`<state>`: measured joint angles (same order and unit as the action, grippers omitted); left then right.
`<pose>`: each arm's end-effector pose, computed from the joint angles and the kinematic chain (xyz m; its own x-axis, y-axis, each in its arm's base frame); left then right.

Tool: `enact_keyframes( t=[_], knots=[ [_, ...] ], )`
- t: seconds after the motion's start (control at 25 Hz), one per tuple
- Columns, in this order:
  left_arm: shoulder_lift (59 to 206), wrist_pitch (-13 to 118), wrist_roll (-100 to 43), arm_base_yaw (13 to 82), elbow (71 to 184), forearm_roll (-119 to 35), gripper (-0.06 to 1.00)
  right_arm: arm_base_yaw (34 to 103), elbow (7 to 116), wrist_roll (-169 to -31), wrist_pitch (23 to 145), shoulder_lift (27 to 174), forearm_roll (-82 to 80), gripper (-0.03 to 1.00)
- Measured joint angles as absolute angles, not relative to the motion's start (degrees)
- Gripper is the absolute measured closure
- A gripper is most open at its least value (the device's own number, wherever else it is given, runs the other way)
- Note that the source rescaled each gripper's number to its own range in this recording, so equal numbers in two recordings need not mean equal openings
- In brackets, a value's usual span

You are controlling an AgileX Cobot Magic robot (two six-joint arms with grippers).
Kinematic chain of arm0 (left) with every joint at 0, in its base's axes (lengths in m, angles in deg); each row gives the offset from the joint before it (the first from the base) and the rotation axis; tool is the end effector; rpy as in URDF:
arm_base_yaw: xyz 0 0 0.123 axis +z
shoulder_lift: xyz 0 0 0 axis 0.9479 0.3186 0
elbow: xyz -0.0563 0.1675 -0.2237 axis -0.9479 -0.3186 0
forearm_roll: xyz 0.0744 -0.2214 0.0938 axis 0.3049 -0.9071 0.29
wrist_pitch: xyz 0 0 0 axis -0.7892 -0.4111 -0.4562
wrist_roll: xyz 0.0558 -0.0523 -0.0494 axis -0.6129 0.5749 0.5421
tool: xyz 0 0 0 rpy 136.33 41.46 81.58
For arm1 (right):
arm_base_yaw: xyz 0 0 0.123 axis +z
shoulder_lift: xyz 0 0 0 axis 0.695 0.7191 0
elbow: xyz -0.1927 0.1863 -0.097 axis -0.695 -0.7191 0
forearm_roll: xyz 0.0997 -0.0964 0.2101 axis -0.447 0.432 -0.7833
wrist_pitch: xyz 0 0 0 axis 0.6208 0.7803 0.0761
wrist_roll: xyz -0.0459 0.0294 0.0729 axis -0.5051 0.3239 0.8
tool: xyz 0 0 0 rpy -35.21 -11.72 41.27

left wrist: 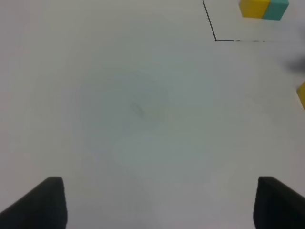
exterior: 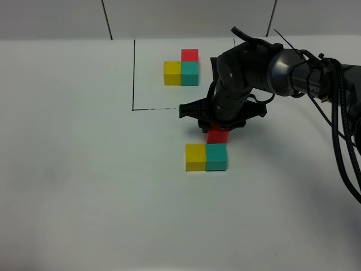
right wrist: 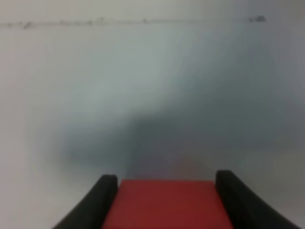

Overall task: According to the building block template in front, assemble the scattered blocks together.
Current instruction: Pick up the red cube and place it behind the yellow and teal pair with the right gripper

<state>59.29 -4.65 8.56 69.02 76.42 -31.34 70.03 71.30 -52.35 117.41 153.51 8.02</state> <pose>-0.0063 -0.0038 0.2775 -0.4616 -0.0646 -0.8847 0.0421 0.9946 -0.0947 0.4047 0.1963 0.1333 -0.9633 -0.0101 -0.2681 -0.0409 0.9931 0.1095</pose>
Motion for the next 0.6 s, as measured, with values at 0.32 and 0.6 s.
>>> enact_keyframes(
  t=[0.32, 0.6],
  knots=[
    [59.3, -4.7, 8.5, 69.0, 76.4, -31.3, 0.06, 70.5, 71.3, -52.7, 116.6, 154.4, 8.4, 0.95],
    [59.3, -4.7, 8.3, 69.0, 76.4, -31.3, 0.06, 70.5, 71.3, -53.0, 116.4, 155.5, 9.7, 0.95]
  ],
)
